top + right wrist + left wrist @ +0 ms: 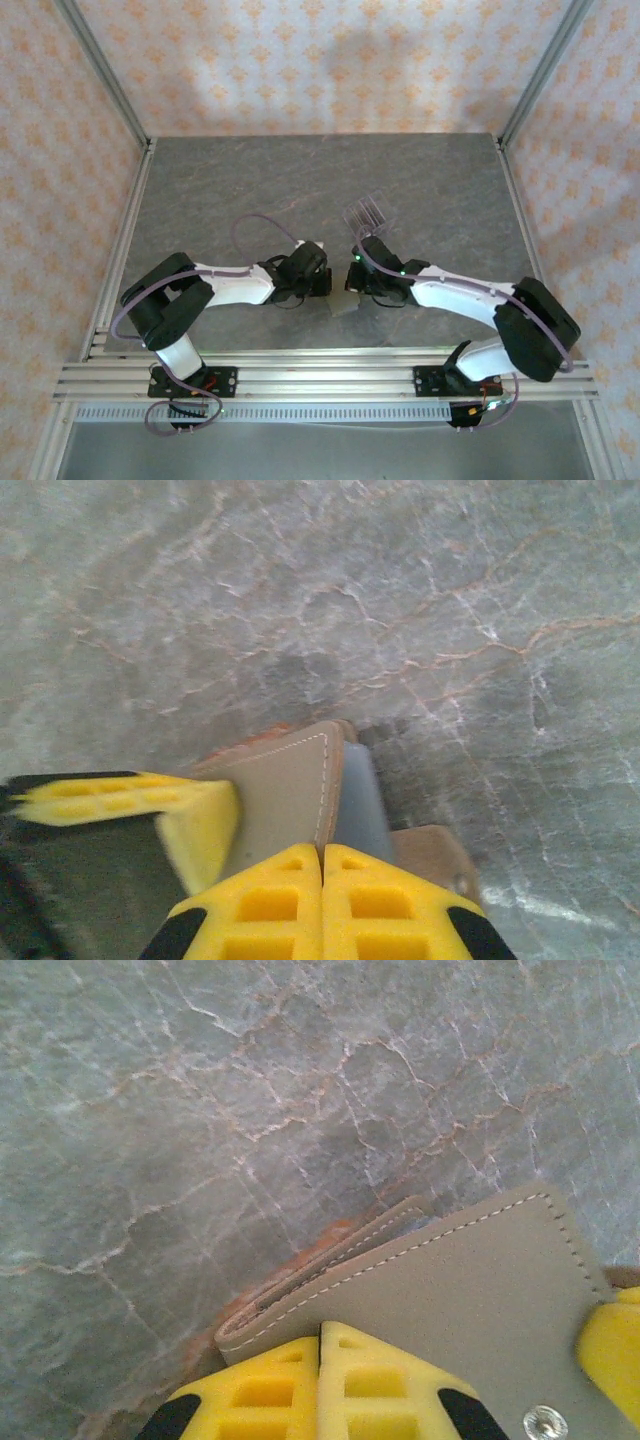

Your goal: Put the credit cards into the card holder

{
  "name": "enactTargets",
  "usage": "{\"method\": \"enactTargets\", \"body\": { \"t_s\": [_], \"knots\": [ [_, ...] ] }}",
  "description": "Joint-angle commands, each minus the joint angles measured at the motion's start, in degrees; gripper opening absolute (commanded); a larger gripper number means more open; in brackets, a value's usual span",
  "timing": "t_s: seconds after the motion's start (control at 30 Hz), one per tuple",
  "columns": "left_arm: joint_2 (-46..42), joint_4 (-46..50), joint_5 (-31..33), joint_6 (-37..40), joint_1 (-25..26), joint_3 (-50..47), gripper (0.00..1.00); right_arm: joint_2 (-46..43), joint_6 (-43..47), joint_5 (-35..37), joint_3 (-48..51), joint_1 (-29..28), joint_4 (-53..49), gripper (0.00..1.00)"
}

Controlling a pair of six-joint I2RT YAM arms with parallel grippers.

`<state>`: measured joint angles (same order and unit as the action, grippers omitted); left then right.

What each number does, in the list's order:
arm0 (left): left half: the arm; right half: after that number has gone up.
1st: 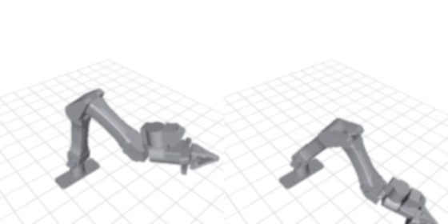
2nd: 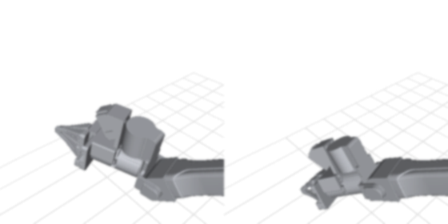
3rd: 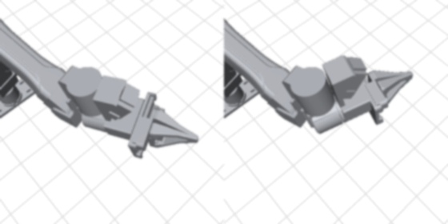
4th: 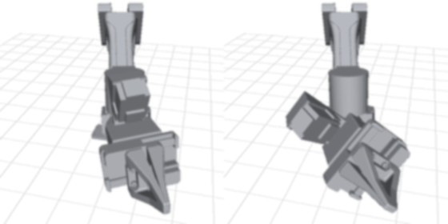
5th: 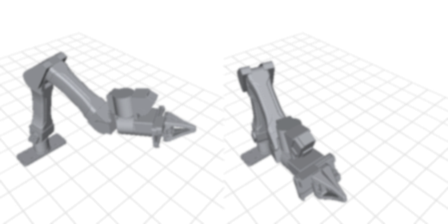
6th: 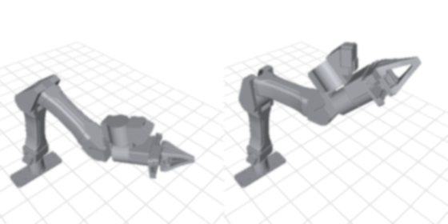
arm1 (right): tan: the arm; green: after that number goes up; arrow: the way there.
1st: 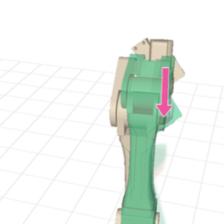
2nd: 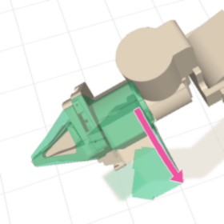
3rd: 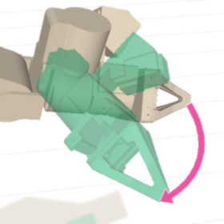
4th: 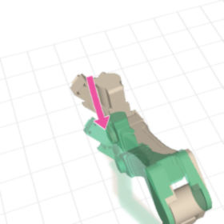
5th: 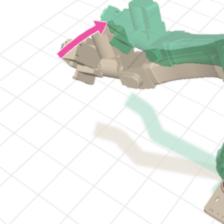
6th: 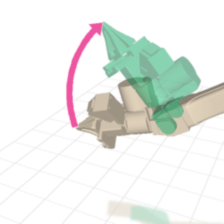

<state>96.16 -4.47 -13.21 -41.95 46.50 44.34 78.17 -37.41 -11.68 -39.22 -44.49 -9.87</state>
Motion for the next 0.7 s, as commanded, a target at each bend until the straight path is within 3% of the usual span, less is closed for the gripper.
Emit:
{"method": "enactTargets", "body": {
  "t_s": [0.0,0.2,0.37,0.4,0.57,0.67],
  "knots": [
    [-2.20,5.00,-1.85,1.20,1.79,2.00,0.13,-4.25,0.06,-0.66,1.63,1.25,0.56,0.00],
    [-9.33,10.72,1.19,2.36,1.79,1.71,0.43,-8.83,0.98,0.76,3.30,3.97,-2.40,0.00],
    [-13.39,13.55,4.13,2.32,1.66,-1.16,0.47,-7.86,2.46,2.31,0.52,3.18,-5.52,0.00],
    [-13.54,14.04,4.32,2.32,1.64,-1.42,0.45,-7.31,2.60,3.07,-0.33,2.58,-6.10,0.00],
    [-12.90,14.64,3.54,2.69,1.67,-2.71,0.10,-4.13,2.91,11.33,-6.09,-2.93,-10.99,0.00],
    [-14.42,14.78,4.56,2.19,1.67,-4.23,0.02,-1.53,2.45,16.75,-9.38,-6.13,-14.21,0.00]
  ]
}}
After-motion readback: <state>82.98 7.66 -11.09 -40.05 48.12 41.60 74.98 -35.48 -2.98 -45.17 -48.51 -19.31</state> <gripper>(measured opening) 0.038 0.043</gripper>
